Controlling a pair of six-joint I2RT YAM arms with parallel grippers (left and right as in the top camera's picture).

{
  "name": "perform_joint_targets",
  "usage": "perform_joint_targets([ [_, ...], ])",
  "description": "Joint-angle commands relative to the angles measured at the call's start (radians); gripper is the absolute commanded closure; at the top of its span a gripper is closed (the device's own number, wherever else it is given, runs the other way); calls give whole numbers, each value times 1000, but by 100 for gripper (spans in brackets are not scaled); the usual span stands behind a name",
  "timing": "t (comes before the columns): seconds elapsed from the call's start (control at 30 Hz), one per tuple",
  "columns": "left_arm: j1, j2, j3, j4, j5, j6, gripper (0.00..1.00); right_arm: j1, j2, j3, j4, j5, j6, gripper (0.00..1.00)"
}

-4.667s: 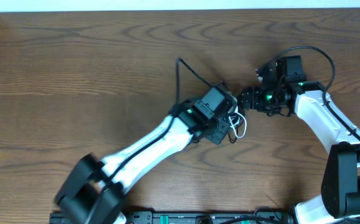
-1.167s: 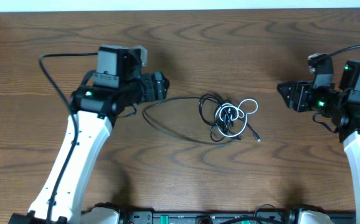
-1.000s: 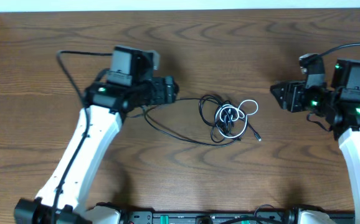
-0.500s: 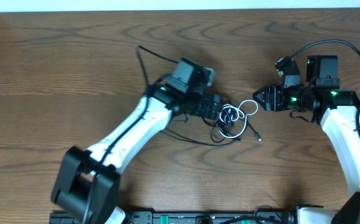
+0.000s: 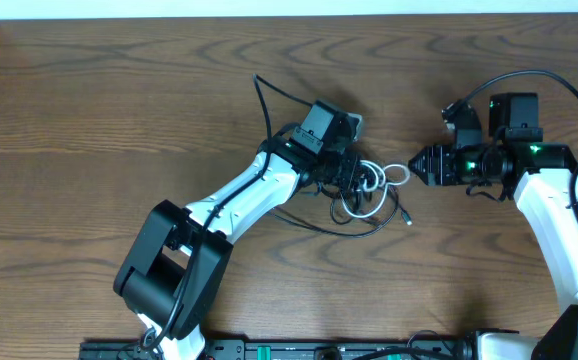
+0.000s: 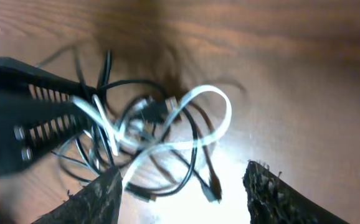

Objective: Untangle cables
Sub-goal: 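Move both grippers inward to the knotted tangle at center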

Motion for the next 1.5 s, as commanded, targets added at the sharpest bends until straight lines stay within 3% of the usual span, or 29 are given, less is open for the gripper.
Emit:
perform_joint_targets([
  [0.0,2,-1,15,12,-2,-28,92,15,2,3,-43,-14,6,35],
  [0.3,2,-64,15,58,25,-205,92,101,2,3,-88,-98,-14,33],
  [0.63,4,-204,15,75,23,-225,93,203,2,3,-38,-51,-13,34],
  [0.9,4,-214,15,68,76,-285,93,229,2,3,35,-52,37,44],
  [1.0,4,-214,15,67,76,-293,93,232,2,3,69,-63,63,54],
  [1.47,4,-214,15,76,76,-581,92,235,2,3,119,-238,77,51],
])
